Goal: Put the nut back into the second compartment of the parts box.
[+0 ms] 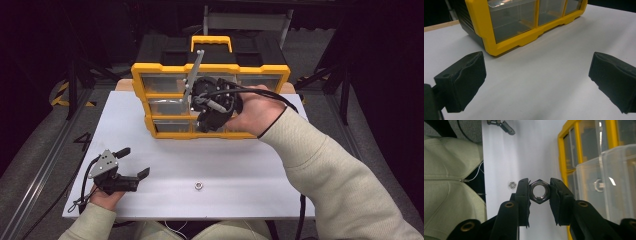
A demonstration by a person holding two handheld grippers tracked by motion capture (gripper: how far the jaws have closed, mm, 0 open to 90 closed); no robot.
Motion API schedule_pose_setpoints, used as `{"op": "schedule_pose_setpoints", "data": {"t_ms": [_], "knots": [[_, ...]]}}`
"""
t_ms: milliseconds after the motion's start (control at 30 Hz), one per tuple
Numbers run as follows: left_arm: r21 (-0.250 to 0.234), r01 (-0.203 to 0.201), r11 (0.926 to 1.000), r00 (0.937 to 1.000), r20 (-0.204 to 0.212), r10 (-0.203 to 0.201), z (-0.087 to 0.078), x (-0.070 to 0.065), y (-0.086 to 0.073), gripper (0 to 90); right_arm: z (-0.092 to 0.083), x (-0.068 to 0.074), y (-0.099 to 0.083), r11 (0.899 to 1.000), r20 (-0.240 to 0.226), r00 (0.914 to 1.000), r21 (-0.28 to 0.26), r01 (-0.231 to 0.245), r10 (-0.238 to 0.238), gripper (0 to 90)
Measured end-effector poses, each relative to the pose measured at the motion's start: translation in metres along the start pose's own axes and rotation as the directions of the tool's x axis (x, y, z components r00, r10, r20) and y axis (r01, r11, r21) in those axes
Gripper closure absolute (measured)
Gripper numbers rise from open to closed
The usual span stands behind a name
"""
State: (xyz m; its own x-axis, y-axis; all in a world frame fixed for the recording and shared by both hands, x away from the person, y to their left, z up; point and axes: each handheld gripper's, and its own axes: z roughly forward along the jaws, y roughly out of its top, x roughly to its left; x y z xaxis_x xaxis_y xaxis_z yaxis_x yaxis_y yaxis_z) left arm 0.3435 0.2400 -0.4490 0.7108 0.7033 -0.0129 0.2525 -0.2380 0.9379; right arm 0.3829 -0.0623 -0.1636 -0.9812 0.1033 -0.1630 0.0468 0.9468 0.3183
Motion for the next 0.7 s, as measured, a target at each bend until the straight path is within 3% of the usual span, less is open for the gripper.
{"op": "schedule_pose_setpoints", "data": {"t_ms": [700], "knots": [[-0.011,0.004,0.9999,1.0,0.003,-0.004,0.0,0.0,0.0,1.9,-0.026,-0.045,0.011,0.997,0.08,0.9938,-0.031,-0.075,0.077,69.7]]}}
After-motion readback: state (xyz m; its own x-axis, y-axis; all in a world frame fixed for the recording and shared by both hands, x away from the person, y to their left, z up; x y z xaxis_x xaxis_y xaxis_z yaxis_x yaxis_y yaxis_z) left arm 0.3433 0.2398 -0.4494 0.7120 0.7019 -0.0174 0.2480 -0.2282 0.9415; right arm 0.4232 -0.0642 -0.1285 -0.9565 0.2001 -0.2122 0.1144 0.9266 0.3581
